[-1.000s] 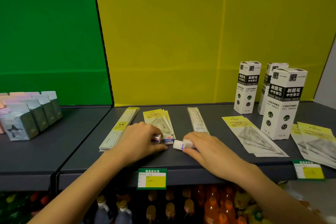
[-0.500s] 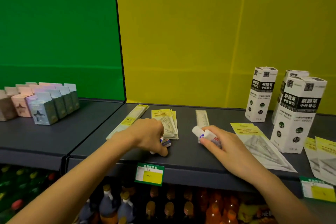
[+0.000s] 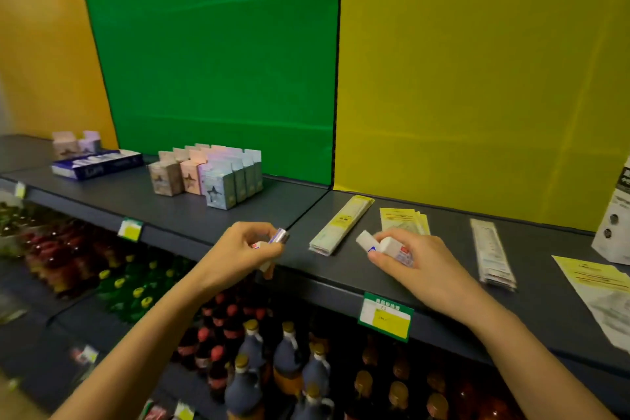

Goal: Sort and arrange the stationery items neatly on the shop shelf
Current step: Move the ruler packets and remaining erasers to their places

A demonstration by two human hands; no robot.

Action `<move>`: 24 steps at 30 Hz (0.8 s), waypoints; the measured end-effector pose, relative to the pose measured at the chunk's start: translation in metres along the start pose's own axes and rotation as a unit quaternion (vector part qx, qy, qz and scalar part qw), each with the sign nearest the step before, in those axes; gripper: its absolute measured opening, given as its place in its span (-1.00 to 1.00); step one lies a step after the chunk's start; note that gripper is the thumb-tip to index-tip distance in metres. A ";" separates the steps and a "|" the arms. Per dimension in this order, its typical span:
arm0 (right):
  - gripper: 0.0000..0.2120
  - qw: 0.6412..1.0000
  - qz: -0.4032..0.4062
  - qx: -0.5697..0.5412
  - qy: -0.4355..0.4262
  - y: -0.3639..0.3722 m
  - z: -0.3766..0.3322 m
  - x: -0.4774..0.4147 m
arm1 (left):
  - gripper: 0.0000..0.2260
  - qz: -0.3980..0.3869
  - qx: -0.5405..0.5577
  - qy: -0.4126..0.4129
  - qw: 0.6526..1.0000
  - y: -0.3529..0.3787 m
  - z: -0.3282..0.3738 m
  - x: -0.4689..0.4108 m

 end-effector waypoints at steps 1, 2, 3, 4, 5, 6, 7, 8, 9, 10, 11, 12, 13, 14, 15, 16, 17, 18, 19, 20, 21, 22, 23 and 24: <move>-0.94 1.000 -0.005 -0.004 -0.012 0.011 -0.013 -0.005 | -0.83 0.013 -0.003 -0.012 1.000 -0.017 -0.010 0.008; -0.95 1.000 -0.009 -0.005 -0.025 0.024 -0.026 -0.011 | -0.82 0.022 -0.005 -0.022 1.000 -0.034 -0.021 0.016; -0.94 0.999 -0.011 -0.009 -0.034 0.037 -0.039 -0.016 | -0.81 0.030 -0.004 -0.030 0.999 -0.051 -0.033 0.024; -0.91 0.999 -0.013 -0.015 -0.040 0.050 -0.051 -0.022 | -0.80 0.035 -0.002 -0.039 0.999 -0.070 -0.045 0.033; -0.88 0.999 -0.016 -0.022 -0.043 0.065 -0.065 -0.027 | -0.80 0.040 0.001 -0.046 0.998 -0.089 -0.056 0.041; -0.86 0.998 -0.021 -0.029 -0.045 0.080 -0.078 -0.033 | -0.79 0.046 0.002 -0.056 0.997 -0.109 -0.069 0.051; -0.85 0.998 -0.026 -0.035 -0.050 0.097 -0.092 -0.039 | -0.79 0.053 0.003 -0.065 0.996 -0.130 -0.081 0.060; -0.84 0.997 -0.033 -0.040 -0.055 0.114 -0.106 -0.045 | -0.78 0.062 0.006 -0.078 0.995 -0.150 -0.092 0.070; -0.83 0.997 -0.040 -0.045 -0.057 0.131 -0.121 -0.052 | -0.78 0.070 0.007 -0.089 0.994 -0.170 -0.103 0.080; -0.83 0.996 -0.046 -0.050 -0.058 0.148 -0.135 -0.058 | -0.78 0.074 0.009 -0.099 0.992 -0.189 -0.115 0.090; -0.83 0.995 -0.053 -0.056 -0.057 0.166 -0.148 -0.066 | -0.78 0.076 0.008 -0.107 0.991 -0.208 -0.127 0.100; -0.82 0.995 -0.061 -0.060 -0.055 0.184 -0.161 -0.073 | -0.78 0.079 0.007 -0.113 0.990 -0.226 -0.139 0.109; -0.82 0.994 -0.067 -0.066 -0.054 0.201 -0.174 -0.082 | -0.76 0.083 0.003 -0.113 0.990 -0.243 -0.149 0.117; -0.82 0.993 -0.071 -0.074 -0.053 0.216 -0.186 -0.090 | -0.75 0.090 0.000 -0.116 0.989 -0.260 -0.158 0.124; -0.81 0.992 -0.074 -0.082 -0.054 0.230 -0.199 -0.100 | -0.76 0.100 0.000 -0.116 0.988 -0.276 -0.167 0.130; -0.81 0.992 -0.076 -0.088 -0.056 0.244 -0.211 -0.110 | -0.77 0.110 -0.001 -0.115 0.987 -0.292 -0.176 0.134; -0.81 0.991 -0.078 -0.090 -0.059 0.257 -0.223 -0.120 | -0.77 0.119 -0.005 -0.114 0.986 -0.306 -0.184 0.138; -0.80 0.991 -0.084 -0.089 -0.060 0.270 -0.234 -0.130 | -0.76 0.127 -0.011 -0.118 0.985 -0.321 -0.193 0.142; -0.80 0.990 -0.092 -0.088 -0.061 0.284 -0.245 -0.140 | -0.76 0.132 -0.020 -0.121 0.984 -0.333 -0.202 0.144; -0.79 0.989 -0.099 -0.085 -0.063 0.297 -0.255 -0.151 | -0.77 0.138 -0.030 -0.125 0.982 -0.346 -0.211 0.145; -0.78 0.989 -0.102 -0.082 -0.066 0.310 -0.263 -0.162 | -0.78 0.147 -0.037 -0.126 0.980 -0.359 -0.220 0.145; -0.76 0.989 -0.106 -0.077 -0.068 0.322 -0.271 -0.175 | -0.80 0.163 -0.042 -0.125 0.978 -0.371 -0.229 0.144; -0.75 0.989 -0.109 -0.072 -0.070 0.334 -0.279 -0.187 | -0.80 0.182 -0.047 -0.123 0.974 -0.384 -0.237 0.142; -0.74 0.989 -0.113 -0.064 -0.073 0.346 -0.287 -0.200 | -0.78 0.200 -0.055 -0.119 0.971 -0.397 -0.245 0.139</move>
Point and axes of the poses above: each hand's wrist, its own x-axis away from the middle knuckle, its own y-axis out of the palm, z = x × y, the point moved 7 cm from there along -x, towards the middle knuckle, and after that the axes turned 3 degrees about z, right-handed, at the moved point
